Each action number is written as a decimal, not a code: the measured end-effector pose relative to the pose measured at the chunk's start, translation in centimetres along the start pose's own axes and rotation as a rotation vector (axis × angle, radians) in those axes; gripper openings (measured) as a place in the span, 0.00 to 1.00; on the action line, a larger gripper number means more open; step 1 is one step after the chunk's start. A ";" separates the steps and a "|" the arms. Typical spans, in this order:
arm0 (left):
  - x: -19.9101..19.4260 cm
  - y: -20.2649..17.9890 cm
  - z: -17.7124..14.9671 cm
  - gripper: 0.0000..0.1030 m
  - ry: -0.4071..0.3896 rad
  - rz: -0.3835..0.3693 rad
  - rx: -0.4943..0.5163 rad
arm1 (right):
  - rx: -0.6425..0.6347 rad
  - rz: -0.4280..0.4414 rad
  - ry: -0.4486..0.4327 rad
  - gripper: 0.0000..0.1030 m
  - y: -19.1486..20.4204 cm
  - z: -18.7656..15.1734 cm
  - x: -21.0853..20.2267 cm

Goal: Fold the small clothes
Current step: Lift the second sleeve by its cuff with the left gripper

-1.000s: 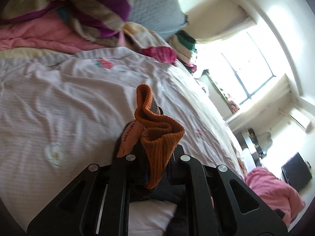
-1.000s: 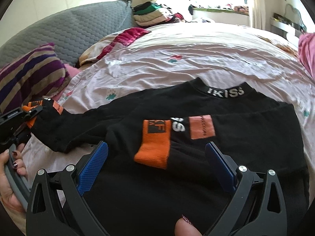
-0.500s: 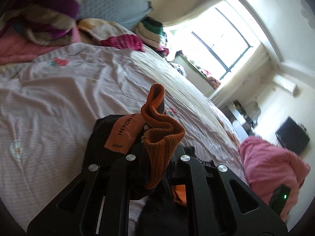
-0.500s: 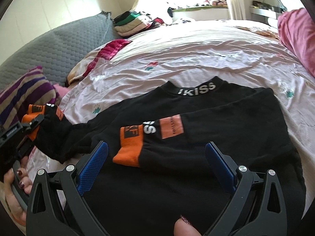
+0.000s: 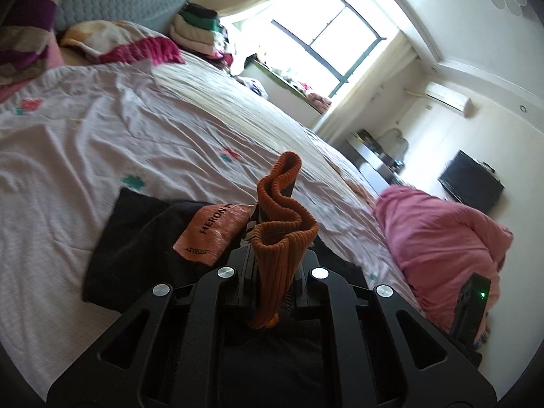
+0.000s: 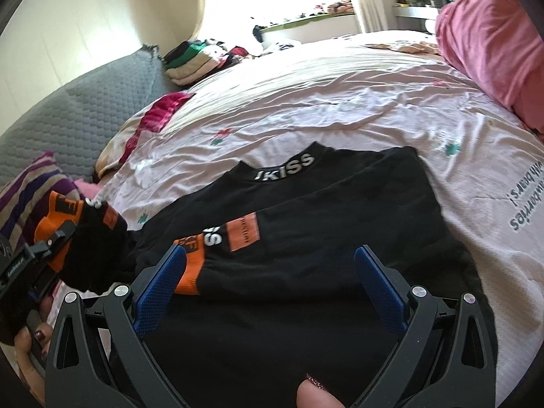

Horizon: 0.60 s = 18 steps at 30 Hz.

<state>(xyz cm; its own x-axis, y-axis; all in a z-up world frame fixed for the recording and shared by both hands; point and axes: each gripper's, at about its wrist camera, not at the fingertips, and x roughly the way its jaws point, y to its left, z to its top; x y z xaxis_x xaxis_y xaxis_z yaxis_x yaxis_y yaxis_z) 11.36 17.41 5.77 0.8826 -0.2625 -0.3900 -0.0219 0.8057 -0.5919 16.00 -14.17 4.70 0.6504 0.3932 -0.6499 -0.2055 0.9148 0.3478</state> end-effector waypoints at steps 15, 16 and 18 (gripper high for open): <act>3.4 -2.8 -3.2 0.06 0.151 -0.038 0.062 | 0.099 -0.051 -0.016 0.95 -3.6 0.1 -1.8; 3.5 -3.1 -3.4 0.06 0.160 -0.027 0.073 | 0.101 -0.052 -0.015 0.95 -3.7 0.1 -1.8; 3.8 -3.4 -3.7 0.06 0.175 -0.023 0.085 | 0.105 -0.057 -0.018 0.95 -3.9 0.0 -1.9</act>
<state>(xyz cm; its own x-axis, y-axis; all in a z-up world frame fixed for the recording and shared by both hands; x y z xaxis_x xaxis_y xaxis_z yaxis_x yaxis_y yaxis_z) 13.06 11.68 3.67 0.7873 -0.3635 -0.4981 0.0435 0.8385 -0.5432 15.62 -18.45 4.60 0.6717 0.3381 -0.6591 -0.0906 0.9206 0.3799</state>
